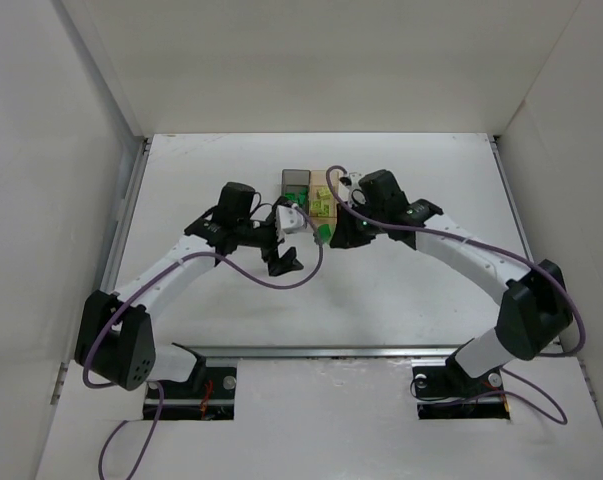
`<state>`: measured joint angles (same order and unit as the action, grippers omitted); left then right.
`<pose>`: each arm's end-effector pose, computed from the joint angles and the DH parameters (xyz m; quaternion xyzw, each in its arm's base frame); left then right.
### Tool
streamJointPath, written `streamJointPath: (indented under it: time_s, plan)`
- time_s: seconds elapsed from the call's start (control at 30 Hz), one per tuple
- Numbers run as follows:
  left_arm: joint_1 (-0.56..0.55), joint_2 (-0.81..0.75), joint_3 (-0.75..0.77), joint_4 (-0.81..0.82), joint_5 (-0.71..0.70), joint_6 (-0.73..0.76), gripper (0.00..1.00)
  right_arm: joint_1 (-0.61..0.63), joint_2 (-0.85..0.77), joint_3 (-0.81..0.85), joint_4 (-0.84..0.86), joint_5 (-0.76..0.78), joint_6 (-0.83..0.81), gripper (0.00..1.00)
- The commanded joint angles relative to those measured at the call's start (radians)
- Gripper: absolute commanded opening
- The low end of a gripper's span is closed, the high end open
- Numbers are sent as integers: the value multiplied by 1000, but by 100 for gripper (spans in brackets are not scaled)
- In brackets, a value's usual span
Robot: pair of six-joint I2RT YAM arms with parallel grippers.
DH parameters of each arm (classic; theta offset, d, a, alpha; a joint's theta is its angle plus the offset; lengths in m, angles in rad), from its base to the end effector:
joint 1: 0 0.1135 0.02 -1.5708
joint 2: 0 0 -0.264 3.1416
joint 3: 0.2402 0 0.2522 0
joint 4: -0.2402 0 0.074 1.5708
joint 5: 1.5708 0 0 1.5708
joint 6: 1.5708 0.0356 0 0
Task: Sort the legos into containers by color
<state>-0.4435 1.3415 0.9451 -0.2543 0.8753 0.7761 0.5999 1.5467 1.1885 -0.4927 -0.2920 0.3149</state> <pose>0.2467 -0.1475 0.2727 0.6191 0.5575 -0.3079 0.4595 0.2710 0.1978 0.2665 -0.1822 0.9093 0.2761 0.2525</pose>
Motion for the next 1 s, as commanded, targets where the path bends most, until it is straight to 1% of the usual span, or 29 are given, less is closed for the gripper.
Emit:
streamJointPath:
  time_s: [0.0, 0.07, 0.1, 0.13, 0.17, 0.27, 0.37, 0.57, 0.67, 0.83, 0.87, 0.97]
  plan:
    - [-30, -45, 24, 209, -45, -274, 100, 21, -50, 54, 19, 17, 56, 0]
    - [-43, -36, 24, 268, -111, -372, 100, 21, -59, 63, 19, 5, 67, 0]
    - [-43, -36, 15, 317, -122, -400, 98, 21, -59, 74, 19, 5, 67, 0]
    - [-43, -36, 15, 332, -122, -420, 98, 21, -59, 86, 19, 5, 67, 0]
    - [-43, -36, 26, 332, -113, -432, 95, 34, -59, 86, 19, 16, 67, 0]
    - [-43, -15, 44, 334, -53, -433, 90, 43, -59, 86, 19, 28, 67, 0]
    - [-69, -15, 54, 325, -42, -417, 90, 54, -59, 86, 28, 17, 67, 0]
    - [-90, 30, 54, 306, -163, -379, 91, 54, -69, 86, 37, -4, 67, 0]
    - [-90, 41, 54, 319, -174, -345, 91, 54, -80, 66, 48, -16, 58, 0]
    - [-90, 62, 66, 319, -162, -325, 78, 54, -89, 57, 57, -55, 49, 0]
    - [-90, 62, 76, 319, -148, -325, 69, 63, -89, 57, 66, -65, 49, 0]
    - [-90, 71, 86, 305, -98, -294, 52, 63, -99, 48, 66, -65, 39, 0]
